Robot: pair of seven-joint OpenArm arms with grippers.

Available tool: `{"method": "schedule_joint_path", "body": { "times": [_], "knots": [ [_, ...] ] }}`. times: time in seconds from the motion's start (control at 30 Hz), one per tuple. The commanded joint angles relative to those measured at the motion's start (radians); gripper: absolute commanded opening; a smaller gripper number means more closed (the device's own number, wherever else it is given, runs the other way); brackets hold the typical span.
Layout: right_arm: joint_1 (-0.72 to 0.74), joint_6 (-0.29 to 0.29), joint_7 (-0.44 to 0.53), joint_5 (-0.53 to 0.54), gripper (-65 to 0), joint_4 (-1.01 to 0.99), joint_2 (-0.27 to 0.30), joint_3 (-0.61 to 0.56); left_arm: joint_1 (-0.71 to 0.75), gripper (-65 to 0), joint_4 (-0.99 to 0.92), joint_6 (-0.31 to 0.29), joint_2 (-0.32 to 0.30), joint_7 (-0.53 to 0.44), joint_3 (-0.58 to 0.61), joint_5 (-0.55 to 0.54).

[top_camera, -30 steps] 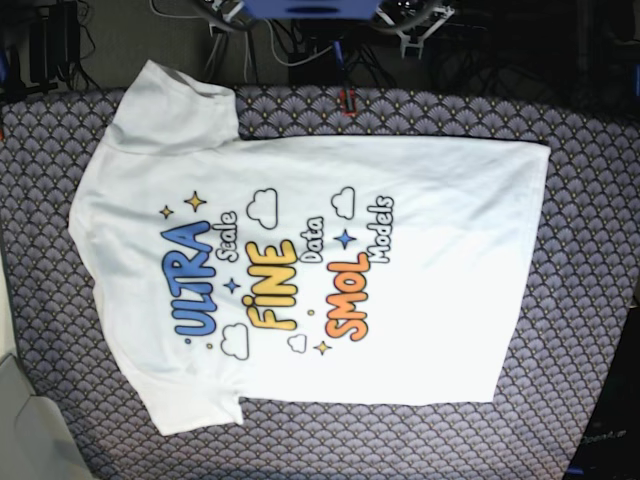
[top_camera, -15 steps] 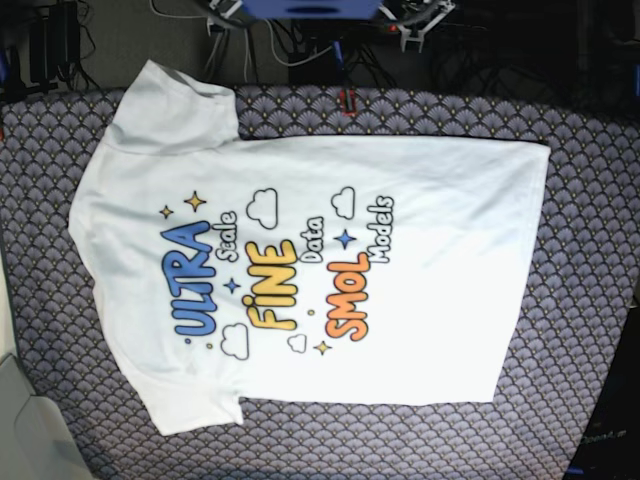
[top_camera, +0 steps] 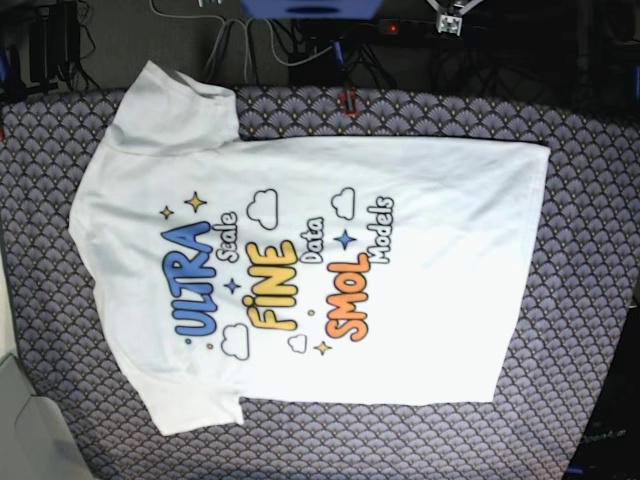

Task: Fold the T-shirt properly
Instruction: 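Move both grippers from rest toward the shirt's shoulder corners, then lower both grippers onto the shoulder corners by the collar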

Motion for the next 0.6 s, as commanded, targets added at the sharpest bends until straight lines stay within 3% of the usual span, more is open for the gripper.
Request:
{"method": "schedule_joint_path", "body": {
  "times": [0.0, 0.27, 0.5, 0.57],
  "knots": [
    [-0.049, 0.003, 0.013, 0.002, -65.0, 0.075, 0.014, 0.004, 0.051, -64.7, 0.087, -0.003, -0.013, -0.015, -0.001, 0.002],
    [-0.319, 0.003, 0.005, 0.004, -65.0, 0.595, 0.089, 0.016, 0.331, -64.7, 0.622, 0.004, -0.094, -0.015, -0.002, 0.000],
    [-0.460, 0.003, -0.139, 0.007, -65.0, 1.036, 0.109, 0.108, 0.449, -64.5, 0.955, 0.004, -0.074, -0.015, -0.110, 0.000],
    [-0.458, 0.003, -0.148, 0.007, -64.8, 1.060, 0.105, 0.142, 0.444, -62.8, 1.010, 0.001, -0.070, -0.015, -0.131, 0.000]
  ]
}}
